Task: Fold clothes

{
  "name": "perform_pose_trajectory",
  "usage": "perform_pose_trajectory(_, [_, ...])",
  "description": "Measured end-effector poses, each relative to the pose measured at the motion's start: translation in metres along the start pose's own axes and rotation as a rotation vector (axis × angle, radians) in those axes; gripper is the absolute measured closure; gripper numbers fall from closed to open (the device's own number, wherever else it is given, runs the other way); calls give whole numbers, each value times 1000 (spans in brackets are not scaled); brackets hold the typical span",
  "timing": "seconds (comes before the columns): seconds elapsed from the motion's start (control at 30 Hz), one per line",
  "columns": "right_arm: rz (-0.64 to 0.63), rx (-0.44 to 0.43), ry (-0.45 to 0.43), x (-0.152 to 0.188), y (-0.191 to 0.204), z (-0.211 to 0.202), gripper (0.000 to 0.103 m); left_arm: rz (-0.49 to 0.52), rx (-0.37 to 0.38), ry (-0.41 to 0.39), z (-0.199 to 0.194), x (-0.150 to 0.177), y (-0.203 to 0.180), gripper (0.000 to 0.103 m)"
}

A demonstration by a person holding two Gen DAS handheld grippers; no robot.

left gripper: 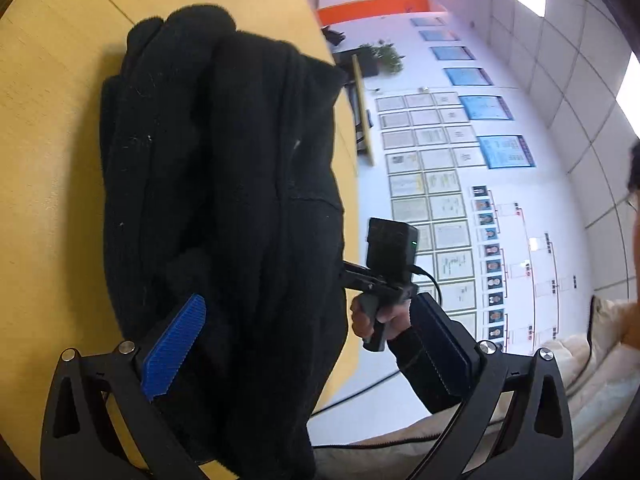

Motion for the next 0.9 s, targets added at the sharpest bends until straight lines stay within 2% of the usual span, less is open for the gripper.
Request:
perform_pose_trajectory(0.27, [-8,-20,-11,-9,-5,9,3,-48,-111,19,-23,9,26,0])
perform_pose_trajectory(0.43, [5,-41,-7,-10,-7,16,0,-63,-132,130,11,22,37,0])
perform_pose_trajectory(0.57, [-30,-45,-3,-16,-1,25,0,-72,-83,174,34,28,33,0])
perform_pose_trajectory(0.73, [-60,-24,-9,-32,9,42,0,-45,-110,200,58,13,29,0])
perform_pose_trajectory(0.9, [-39,-6,-25,-46,14,54,0,-119,-107,223,73,-7,32,0])
Point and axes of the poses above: each gripper's, at about its wrist camera, not at the fingertips, and z roughly the way its jaws point, y to its left, x to its underside, the point moved 9 cm from there along z, roughly the way its jaws point, and after that the axes turned 4 degrees about z, right-handed, at the moved point
